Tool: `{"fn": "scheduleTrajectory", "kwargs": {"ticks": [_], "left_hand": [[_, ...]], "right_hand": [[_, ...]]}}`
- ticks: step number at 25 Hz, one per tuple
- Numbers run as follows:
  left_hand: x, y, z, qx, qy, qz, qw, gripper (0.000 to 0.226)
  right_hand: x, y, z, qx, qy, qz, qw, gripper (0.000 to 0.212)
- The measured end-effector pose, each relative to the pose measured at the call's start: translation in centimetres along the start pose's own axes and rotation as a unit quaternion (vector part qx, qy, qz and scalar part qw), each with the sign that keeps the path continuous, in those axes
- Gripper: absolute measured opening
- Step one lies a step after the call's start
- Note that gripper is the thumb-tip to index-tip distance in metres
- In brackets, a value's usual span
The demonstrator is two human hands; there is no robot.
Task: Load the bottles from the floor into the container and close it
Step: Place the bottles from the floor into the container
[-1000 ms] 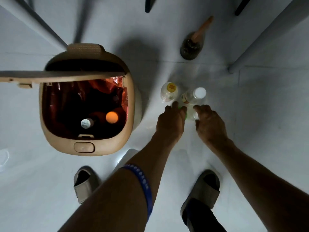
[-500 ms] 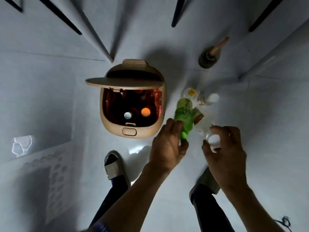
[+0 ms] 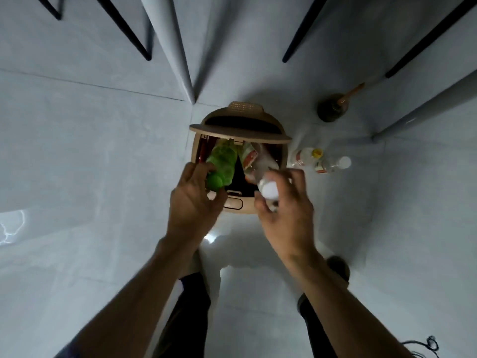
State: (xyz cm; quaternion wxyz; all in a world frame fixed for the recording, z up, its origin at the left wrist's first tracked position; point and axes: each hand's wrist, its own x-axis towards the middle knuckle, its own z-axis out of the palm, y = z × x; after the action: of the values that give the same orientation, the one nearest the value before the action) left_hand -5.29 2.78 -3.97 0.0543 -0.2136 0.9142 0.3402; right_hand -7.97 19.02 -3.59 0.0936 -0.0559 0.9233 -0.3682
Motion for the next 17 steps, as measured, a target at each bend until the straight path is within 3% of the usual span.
{"fn": "scheduleTrajectory", "kwargs": {"ticks": [4, 6, 11, 17], "left_hand": [[4.5, -1.1, 2.1, 0.036, -0.049, -0.032, 0.998, 0.052], [4.4, -0.7, 2.5, 0.057, -0.076, -0.018, 0.995, 0.052], [1.2, 4.8, 6.3, -0.053, -0.091, 0.042, 0.994, 0.039], [5.2, 10.7, 17.7, 0.047, -0.131, 0.117, 0.983, 0.045]], "right_hand": [[4.7, 2.5, 4.0, -0.052, -0.085, 0.049, 0.994, 0.066], [5.0, 3.6, 3.4, -0.06, -0.075, 0.062, 0.993, 0.064], [2.1, 8.9, -0.4, -0.103, -0.049, 0.083, 0.99, 0.052], [4.9, 20.2, -3.7, -0.182, -0.037, 0.125, 0.975, 0.06]]}}
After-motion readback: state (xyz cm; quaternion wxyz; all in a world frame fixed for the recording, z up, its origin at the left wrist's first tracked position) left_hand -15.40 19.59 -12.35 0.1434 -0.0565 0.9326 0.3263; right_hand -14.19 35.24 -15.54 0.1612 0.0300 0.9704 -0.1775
